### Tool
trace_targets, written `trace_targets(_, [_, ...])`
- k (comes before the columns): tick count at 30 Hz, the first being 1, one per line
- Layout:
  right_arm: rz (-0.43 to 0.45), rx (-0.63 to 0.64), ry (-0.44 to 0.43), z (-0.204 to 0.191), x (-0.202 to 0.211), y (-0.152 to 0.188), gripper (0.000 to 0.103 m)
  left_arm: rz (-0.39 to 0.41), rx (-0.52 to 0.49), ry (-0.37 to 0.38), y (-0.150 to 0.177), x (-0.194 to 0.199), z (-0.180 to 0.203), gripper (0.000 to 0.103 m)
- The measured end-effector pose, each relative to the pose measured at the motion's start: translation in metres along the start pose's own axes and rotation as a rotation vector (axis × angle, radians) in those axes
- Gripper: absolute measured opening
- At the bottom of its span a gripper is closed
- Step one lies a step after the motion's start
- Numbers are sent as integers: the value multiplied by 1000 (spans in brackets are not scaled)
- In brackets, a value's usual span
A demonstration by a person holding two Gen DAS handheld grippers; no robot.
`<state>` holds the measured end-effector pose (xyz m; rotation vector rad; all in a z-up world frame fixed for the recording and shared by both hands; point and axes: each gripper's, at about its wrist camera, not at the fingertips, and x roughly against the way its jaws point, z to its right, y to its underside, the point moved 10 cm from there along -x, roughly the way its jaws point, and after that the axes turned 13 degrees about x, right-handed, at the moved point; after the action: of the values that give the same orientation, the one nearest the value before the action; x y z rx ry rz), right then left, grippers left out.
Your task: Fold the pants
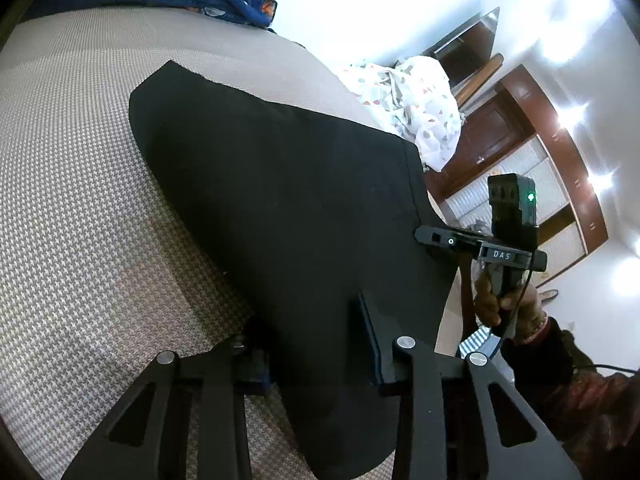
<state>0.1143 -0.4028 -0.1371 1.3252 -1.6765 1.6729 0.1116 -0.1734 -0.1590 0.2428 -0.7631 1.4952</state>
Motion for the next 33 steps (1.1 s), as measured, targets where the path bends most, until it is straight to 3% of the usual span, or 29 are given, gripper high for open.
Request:
trace_targets(4, [2,20,22,-3,-1,-4,49,-12,23,21,-3,-8,3,34])
trace_targets(10, [4,40,41,-4,-2,-4,49,-10,0,-7,-5,-10,5,34])
trace_targets(19, [30,30,47,-8,0,-7,43,93,-96,-148,-1,-9,13,29])
trace_targets(27, [81,-88,-51,-12,5,-9,32,117,-128,-172,0,5,13,24])
trace_targets(33, [107,-164,-160,-33,1,-14,27,156,-163,-231,0,29,6,21])
